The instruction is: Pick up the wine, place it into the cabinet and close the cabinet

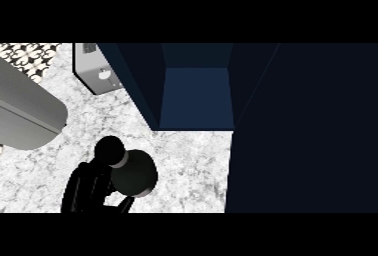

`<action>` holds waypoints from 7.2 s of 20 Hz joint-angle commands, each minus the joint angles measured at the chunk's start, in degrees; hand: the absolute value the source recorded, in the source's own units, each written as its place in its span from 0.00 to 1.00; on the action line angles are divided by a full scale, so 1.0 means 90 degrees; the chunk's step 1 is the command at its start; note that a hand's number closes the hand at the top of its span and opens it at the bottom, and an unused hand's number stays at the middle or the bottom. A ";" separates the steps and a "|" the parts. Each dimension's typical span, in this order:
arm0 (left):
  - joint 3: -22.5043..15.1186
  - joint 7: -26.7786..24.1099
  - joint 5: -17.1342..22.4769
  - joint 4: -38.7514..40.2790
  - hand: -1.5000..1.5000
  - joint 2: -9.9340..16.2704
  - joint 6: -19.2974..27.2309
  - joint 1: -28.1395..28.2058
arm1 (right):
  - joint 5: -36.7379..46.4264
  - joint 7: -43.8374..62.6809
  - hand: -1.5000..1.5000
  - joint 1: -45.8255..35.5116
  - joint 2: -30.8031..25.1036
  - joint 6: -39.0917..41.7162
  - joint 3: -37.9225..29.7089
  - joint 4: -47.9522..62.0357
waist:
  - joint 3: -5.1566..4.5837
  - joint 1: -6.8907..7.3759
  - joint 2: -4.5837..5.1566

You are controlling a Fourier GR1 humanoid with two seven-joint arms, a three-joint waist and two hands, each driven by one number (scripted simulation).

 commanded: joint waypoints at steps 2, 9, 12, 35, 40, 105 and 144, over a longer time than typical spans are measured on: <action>-0.0033 0.1139 0.0213 -0.0912 1.00 -0.0027 0.0797 -0.0531 | -0.0223 0.0016 0.00 -0.0060 -0.0022 -0.0001 -0.0148 0.0027 | -0.0002 -0.0023 0.0004; -0.0593 0.0901 0.0147 0.0045 1.00 -0.0028 0.1659 -0.1756 | -0.0657 -0.0405 0.00 0.0006 -0.0320 0.0391 -0.0695 0.0420 | -0.0003 -0.0047 0.0012; -0.0487 0.1208 0.0142 0.0033 1.00 -0.0028 0.2343 -0.2511 | -0.0473 -0.0103 0.00 0.0146 -0.0188 0.0193 -0.0426 0.0016 | -0.0003 -0.0059 0.0009; -0.2305 -0.0847 0.0750 0.3511 1.00 -0.0028 0.4133 -0.4050 | -0.0036 -0.0133 0.00 0.0099 0.0014 0.0056 -0.0094 -0.0041 | -0.0006 -0.0088 0.0014; -0.1809 -0.0934 0.1001 0.4192 1.00 -0.0028 0.3938 -0.4486 | -0.0619 -0.0025 0.00 -0.0227 -0.0347 0.0246 -0.0680 0.0170 | -0.0006 -0.0078 0.0018; -0.1473 -0.3535 0.3892 0.9445 0.00 0.0187 0.2164 -0.7407 | -0.0313 -0.0233 0.00 0.0063 -0.0115 0.0276 -0.0220 0.0072 | -0.0012 -0.0292 0.0090; -0.3278 -0.0465 0.2097 -0.0851 0.00 0.2547 0.4280 -0.2276 | 0.0182 0.0116 1.00 -0.0094 -0.0217 0.0342 0.0291 -0.0045 | -0.0003 0.0016 -0.0005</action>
